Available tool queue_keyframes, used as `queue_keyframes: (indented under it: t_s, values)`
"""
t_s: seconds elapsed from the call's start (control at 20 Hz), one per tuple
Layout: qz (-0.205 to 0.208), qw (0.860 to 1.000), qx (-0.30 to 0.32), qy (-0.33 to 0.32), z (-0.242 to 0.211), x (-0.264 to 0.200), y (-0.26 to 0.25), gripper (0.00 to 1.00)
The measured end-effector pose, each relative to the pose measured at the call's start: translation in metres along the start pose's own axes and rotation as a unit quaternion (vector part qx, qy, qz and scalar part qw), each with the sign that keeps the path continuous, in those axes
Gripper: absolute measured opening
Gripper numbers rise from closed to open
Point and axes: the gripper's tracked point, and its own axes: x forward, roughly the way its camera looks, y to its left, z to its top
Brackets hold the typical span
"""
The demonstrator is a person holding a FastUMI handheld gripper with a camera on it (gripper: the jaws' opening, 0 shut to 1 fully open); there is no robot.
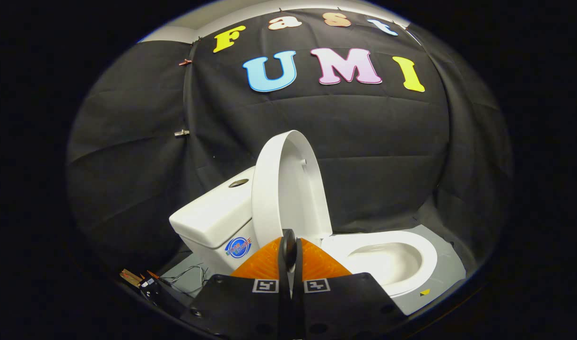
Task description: Open the toilet lid.
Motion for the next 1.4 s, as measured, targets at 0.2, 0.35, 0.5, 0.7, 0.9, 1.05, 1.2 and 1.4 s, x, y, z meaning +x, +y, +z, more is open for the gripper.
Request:
queue_keyframes:
  t_s: [0.2, 0.35, 0.5, 0.7, 0.9, 1.05, 1.2, 1.4]
  values:
    - [0.008, 1.0, -0.003, 0.003, -0.001, 0.001, 0.01, 0.05]
    - [0.016, 1.0, -0.013, 0.007, -0.001, 0.004, 0.02, 0.05]
    - [0.019, 1.0, -0.01, 0.008, 0.0, 0.007, 0.02, 0.05]
    - [0.021, 1.0, -0.018, 0.009, -0.003, 0.007, 0.025, 0.05]
    - [0.022, 1.0, -0.013, 0.011, -0.004, 0.009, 0.028, 0.05]
    - [0.025, 0.999, -0.019, 0.012, -0.008, 0.01, 0.034, 0.05]
    - [0.032, 0.999, -0.004, 0.012, -0.007, 0.009, 0.031, 0.12]
    - [0.044, 0.998, 0.041, 0.034, -0.019, 0.008, 0.027, 0.4]
